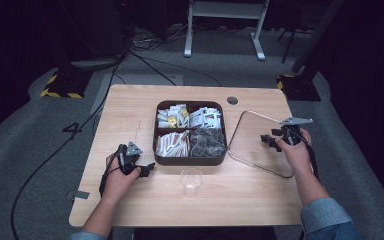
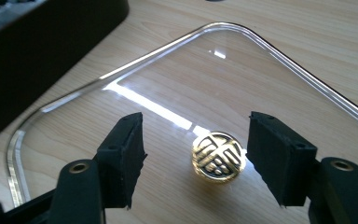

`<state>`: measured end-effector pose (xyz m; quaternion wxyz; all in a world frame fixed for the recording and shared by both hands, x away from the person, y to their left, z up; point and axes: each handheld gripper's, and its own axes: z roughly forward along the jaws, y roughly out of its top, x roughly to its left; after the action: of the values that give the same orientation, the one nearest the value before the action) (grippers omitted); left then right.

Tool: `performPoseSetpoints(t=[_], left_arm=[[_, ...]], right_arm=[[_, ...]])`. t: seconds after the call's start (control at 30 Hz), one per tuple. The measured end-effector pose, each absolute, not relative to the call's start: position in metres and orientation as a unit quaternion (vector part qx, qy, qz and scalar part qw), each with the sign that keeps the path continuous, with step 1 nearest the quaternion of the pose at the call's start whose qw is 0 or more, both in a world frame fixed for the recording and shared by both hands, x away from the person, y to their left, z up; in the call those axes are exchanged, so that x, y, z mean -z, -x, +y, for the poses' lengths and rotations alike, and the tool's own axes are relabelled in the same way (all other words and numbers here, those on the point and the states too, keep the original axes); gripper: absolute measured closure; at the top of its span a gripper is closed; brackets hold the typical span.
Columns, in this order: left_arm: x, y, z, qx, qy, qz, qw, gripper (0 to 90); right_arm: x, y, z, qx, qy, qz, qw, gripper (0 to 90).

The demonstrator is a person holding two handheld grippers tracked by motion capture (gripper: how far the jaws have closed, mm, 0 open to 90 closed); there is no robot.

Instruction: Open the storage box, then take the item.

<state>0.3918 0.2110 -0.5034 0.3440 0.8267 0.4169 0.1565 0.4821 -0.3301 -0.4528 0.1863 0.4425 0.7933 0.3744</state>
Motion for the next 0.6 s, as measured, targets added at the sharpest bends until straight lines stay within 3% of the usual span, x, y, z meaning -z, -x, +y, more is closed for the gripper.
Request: performPoseSetpoints(t=[0.6], left_arm=[[0.503,-0.393,0.210,-0.158,-0.828,0.415,0.342,21.2]], right_arm=[[0.417,-0.473,-0.259,-0.437,-0.372,0.804,0.157,29.8]])
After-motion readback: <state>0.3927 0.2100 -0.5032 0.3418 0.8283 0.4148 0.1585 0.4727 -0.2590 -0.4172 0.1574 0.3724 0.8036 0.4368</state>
